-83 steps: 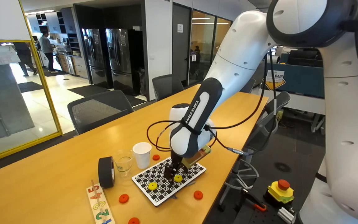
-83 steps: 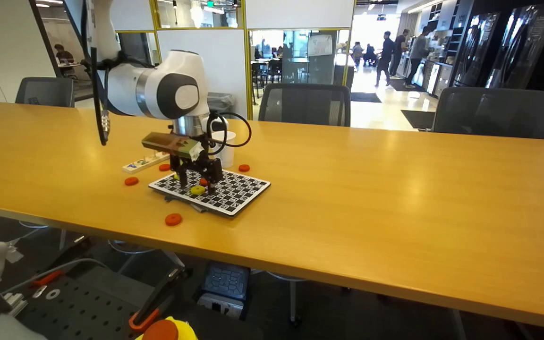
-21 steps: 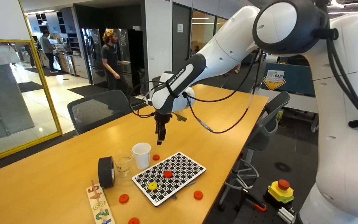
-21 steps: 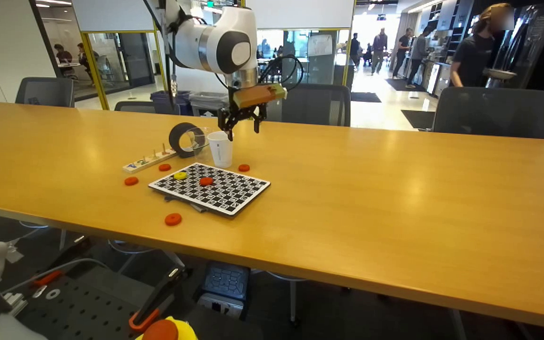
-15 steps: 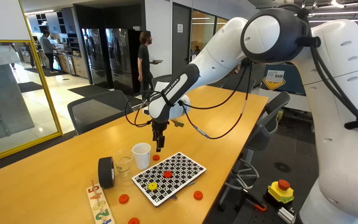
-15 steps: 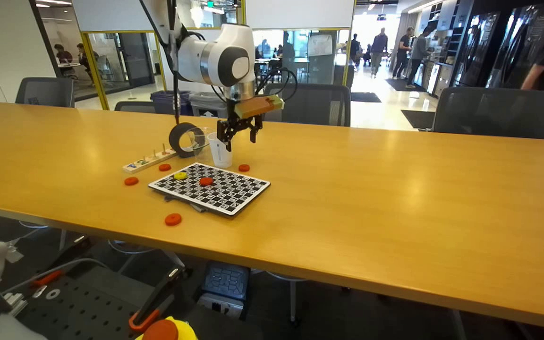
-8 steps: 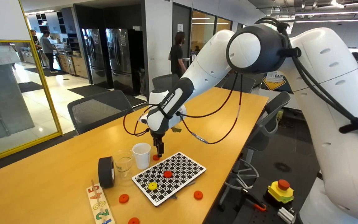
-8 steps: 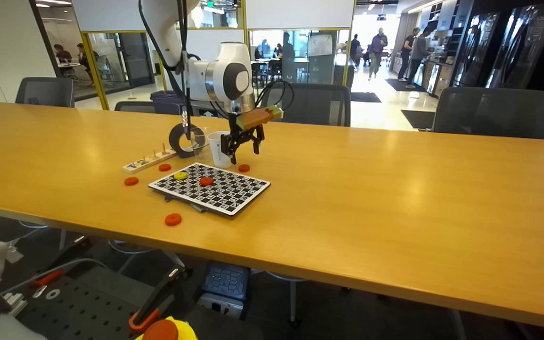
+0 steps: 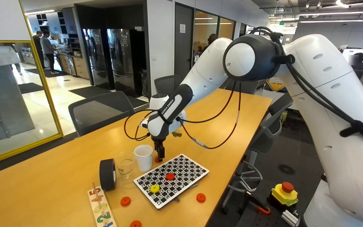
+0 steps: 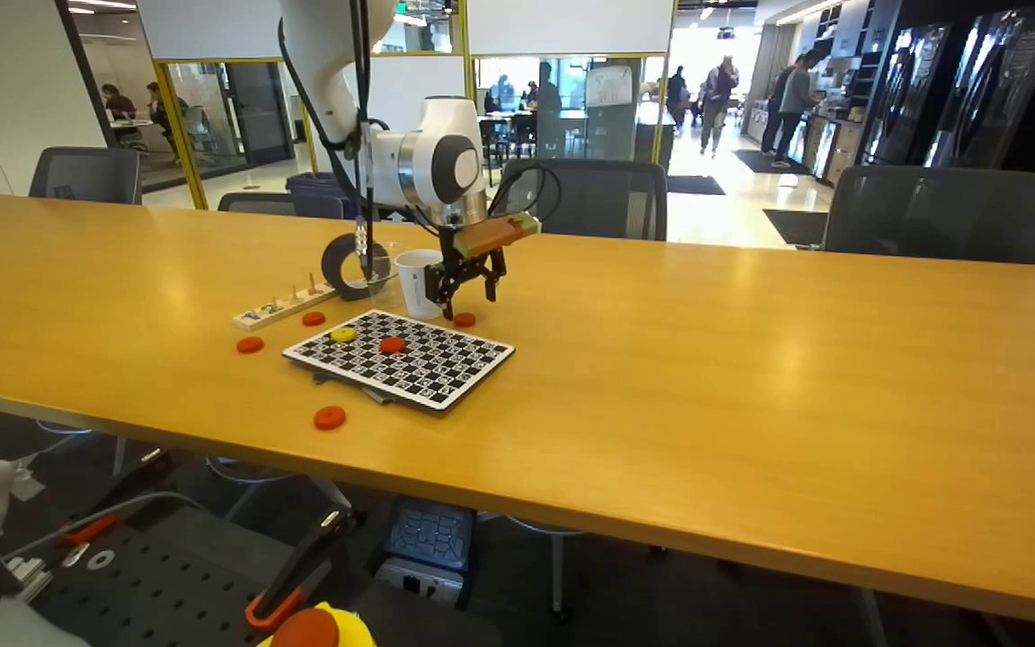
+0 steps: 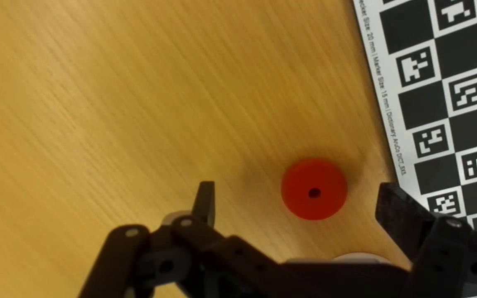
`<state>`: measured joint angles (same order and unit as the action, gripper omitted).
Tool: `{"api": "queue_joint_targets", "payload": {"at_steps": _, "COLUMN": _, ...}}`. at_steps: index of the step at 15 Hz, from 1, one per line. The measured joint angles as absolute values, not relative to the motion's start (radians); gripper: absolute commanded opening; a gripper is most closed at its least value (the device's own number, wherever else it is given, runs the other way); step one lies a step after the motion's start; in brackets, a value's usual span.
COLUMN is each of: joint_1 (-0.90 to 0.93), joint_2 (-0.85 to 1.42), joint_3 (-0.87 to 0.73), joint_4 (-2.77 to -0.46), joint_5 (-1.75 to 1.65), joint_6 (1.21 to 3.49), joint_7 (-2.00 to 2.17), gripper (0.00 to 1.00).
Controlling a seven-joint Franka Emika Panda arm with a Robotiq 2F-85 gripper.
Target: Put the yellow circles into the white cup and the orange circles into the transparent cup.
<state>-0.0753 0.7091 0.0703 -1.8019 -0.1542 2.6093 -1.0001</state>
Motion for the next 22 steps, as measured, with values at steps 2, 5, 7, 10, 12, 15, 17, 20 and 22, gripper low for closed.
{"api": "queue_joint_targets", "payload": {"at_steps": 2, "joint_1": -0.076, "joint_2": 0.718, "joint_3": 0.070, "joint_4": -1.792, "joint_5": -0.154, "joint_6": 2.609, "joint_7": -1.000, "gripper": 1.00}}
{"api": "queue_joint_targets", "payload": {"at_steps": 5, "joint_1": -0.079, "joint_2": 0.728, "joint_3": 0.070, "joint_4": -1.780, "joint_5": -0.154, "joint_6": 2.609, "joint_7": -0.997, "gripper": 1.00}}
{"api": "queue_joint_targets", "payload": {"at_steps": 7, "joint_1": -0.081, "joint_2": 0.734, "joint_3": 0.070, "joint_4": -1.775, "joint_5": -0.154, "joint_6": 2.609, "joint_7": -0.995, "gripper": 1.00}}
{"api": "queue_joint_targets", "payload": {"at_steps": 10, "joint_1": -0.084, "joint_2": 0.738, "joint_3": 0.070, "joint_4": -1.772, "joint_5": -0.154, "joint_6": 2.609, "joint_7": -0.990, "gripper": 1.00}}
{"api": "queue_joint_targets", "payload": {"at_steps": 12, "joint_1": -0.085, "joint_2": 0.740, "joint_3": 0.070, "joint_4": -1.769, "joint_5": -0.154, "joint_6": 2.609, "joint_7": -0.987, "gripper": 1.00}}
{"api": "queue_joint_targets", "payload": {"at_steps": 15, "joint_1": -0.086, "joint_2": 0.746, "joint_3": 0.070, "joint_4": -1.764, "joint_5": -0.154, "joint_6": 2.609, "joint_7": -0.985, "gripper": 1.00}}
{"api": "queue_joint_targets", "payload": {"at_steps": 17, "joint_1": -0.086, "joint_2": 0.751, "joint_3": 0.072, "joint_4": -1.760, "joint_5": -0.154, "joint_6": 2.609, "joint_7": -0.985, "gripper": 1.00}}
{"api": "queue_joint_targets", "payload": {"at_steps": 20, "joint_1": -0.088, "joint_2": 0.758, "joint_3": 0.076, "joint_4": -1.758, "joint_5": -0.154, "joint_6": 2.609, "joint_7": -0.985, "gripper": 1.00}}
{"api": "queue_joint_targets", "payload": {"at_steps": 22, "joint_1": -0.088, "joint_2": 0.759, "joint_3": 0.078, "joint_4": -1.758, "joint_5": -0.154, "joint_6": 2.609, "joint_7": -0.985, "gripper": 0.99}}
